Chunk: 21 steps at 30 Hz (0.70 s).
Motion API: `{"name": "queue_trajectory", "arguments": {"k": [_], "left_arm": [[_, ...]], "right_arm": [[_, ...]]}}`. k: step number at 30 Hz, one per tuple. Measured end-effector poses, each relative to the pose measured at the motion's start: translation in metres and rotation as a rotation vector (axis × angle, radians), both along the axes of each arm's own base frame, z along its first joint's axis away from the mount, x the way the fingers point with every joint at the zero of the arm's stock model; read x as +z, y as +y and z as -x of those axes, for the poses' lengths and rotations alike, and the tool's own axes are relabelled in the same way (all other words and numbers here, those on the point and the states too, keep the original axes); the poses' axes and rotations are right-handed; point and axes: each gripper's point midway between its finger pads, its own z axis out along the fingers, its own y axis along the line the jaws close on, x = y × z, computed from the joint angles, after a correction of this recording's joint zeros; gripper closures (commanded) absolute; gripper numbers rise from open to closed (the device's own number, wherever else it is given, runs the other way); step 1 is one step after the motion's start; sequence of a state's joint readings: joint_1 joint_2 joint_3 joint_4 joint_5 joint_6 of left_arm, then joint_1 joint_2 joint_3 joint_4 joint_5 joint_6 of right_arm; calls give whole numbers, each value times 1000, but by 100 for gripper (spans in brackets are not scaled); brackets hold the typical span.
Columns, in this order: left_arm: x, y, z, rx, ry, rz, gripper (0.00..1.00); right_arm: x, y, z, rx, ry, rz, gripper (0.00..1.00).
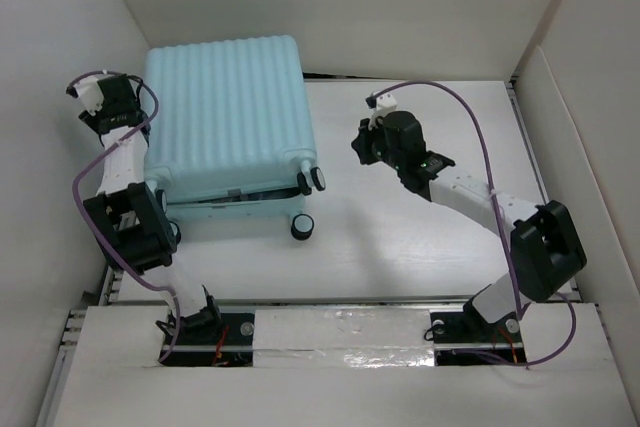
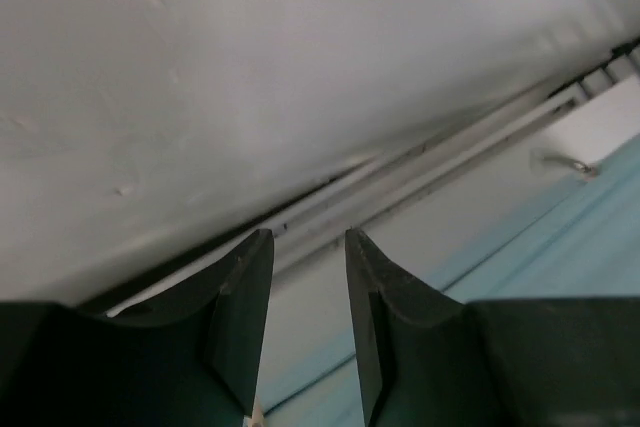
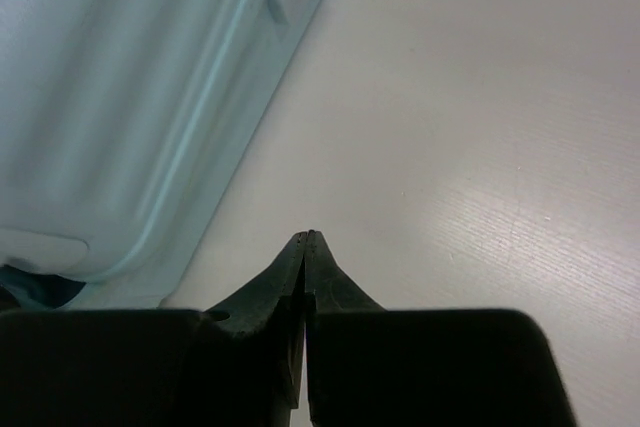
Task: Pack the luggage
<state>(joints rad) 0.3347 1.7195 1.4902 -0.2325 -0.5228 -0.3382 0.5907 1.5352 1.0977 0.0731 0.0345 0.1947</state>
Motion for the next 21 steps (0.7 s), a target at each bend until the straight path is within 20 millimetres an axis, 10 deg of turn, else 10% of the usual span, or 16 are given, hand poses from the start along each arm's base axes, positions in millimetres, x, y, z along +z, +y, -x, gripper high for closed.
{"name": "queue_trajectory", "arguments": {"k": [11, 21], "left_arm": [[-68, -27, 1, -20, -79, 143, 68], [-86, -196, 23, -317, -250, 360, 68]], "right_arm": [[9, -26, -28, -94, -10, -23, 78], [14, -118, -60, -304, -5, -24, 59]]}}
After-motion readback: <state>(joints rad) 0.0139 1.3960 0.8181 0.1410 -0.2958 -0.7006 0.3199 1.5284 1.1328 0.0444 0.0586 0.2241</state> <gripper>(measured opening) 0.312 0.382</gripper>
